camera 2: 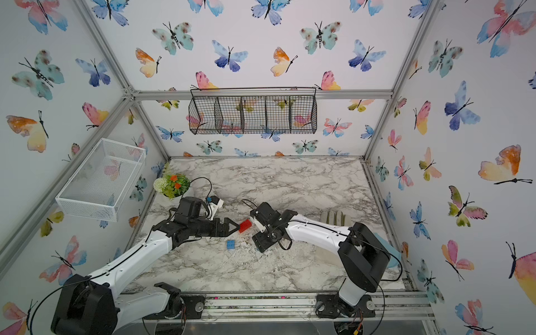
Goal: Assemble a giraffe with lego
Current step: Pick up the lego brick from the center of the board.
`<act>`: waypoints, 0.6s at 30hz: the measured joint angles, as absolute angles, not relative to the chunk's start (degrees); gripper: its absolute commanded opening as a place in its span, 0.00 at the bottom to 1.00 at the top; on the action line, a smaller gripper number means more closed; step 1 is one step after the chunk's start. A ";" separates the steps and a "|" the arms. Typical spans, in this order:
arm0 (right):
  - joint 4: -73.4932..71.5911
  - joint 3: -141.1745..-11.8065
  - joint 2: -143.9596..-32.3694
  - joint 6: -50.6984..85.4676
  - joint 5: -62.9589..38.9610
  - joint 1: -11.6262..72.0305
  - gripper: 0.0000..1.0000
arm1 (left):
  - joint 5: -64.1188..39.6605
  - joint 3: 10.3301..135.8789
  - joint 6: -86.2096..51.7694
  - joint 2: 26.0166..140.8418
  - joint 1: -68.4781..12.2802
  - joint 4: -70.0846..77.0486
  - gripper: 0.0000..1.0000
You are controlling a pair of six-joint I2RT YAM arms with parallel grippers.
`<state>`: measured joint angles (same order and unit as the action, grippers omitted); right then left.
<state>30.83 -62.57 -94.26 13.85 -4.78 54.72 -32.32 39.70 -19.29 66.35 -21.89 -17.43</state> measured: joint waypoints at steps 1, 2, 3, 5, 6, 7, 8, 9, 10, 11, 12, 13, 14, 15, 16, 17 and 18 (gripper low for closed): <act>30.55 -62.52 -94.45 13.69 -4.82 54.81 0.71 | -32.32 39.70 -19.29 66.39 -21.89 -17.43 0.98; 30.24 -62.50 -94.74 13.50 -4.84 54.89 0.71 | -32.32 39.70 -19.29 66.50 -21.89 -17.43 0.98; 29.93 -62.50 -95.00 13.39 -4.84 55.02 0.71 | -32.32 39.70 -19.27 66.57 -21.89 -17.43 0.98; 29.26 -62.50 -95.66 13.19 -4.80 55.24 0.71 | -32.32 39.70 -19.27 66.65 -21.89 -17.43 0.98; 28.99 -62.50 -96.14 13.06 -4.80 55.40 0.71 | -32.32 39.70 -19.27 66.65 -21.89 -17.43 0.98; 28.82 -62.50 -96.53 12.99 -4.78 55.51 0.70 | -32.32 39.70 -19.27 66.65 -21.89 -17.43 0.98; 28.64 -62.50 -96.99 12.91 -4.78 55.64 0.70 | -32.32 39.70 -19.27 66.65 -21.89 -17.43 0.98; 28.42 -62.50 -97.43 12.82 -4.71 55.88 0.70 | -32.32 39.70 -19.27 66.65 -21.89 -17.43 0.98; 28.25 -62.50 -97.76 12.80 -4.67 56.01 0.69 | -32.32 39.70 -19.27 66.65 -21.89 -17.43 0.98; 28.12 -62.50 -98.13 12.75 -4.54 56.21 0.69 | -32.32 39.70 -19.27 66.65 -21.89 -17.43 0.98; 28.03 -62.50 -98.41 12.75 -4.38 56.38 0.68 | -32.32 39.70 -19.27 66.65 -21.89 -17.43 0.98; 27.90 -62.50 -98.70 12.75 -4.25 56.62 0.67 | -32.29 39.70 -19.27 66.65 -21.89 -17.43 0.98; 27.79 -62.50 -98.94 12.75 -4.19 56.77 0.66 | -32.29 39.70 -19.27 66.65 -21.89 -17.43 0.98; 27.68 -62.50 -99.13 12.75 -4.12 56.93 0.66 | -32.29 39.70 -19.27 66.65 -21.89 -17.43 0.98; 27.59 -62.50 -99.29 12.78 -4.08 57.08 0.65 | -32.29 39.70 -19.27 66.65 -21.89 -17.43 0.99; 27.51 -62.50 -99.39 12.80 -3.95 57.21 0.64 | -32.29 39.70 -19.27 66.65 -21.89 -17.43 0.98; 27.42 -62.50 -99.44 12.80 -3.81 57.34 0.64 | -32.29 39.70 -19.27 66.65 -21.89 -17.43 0.98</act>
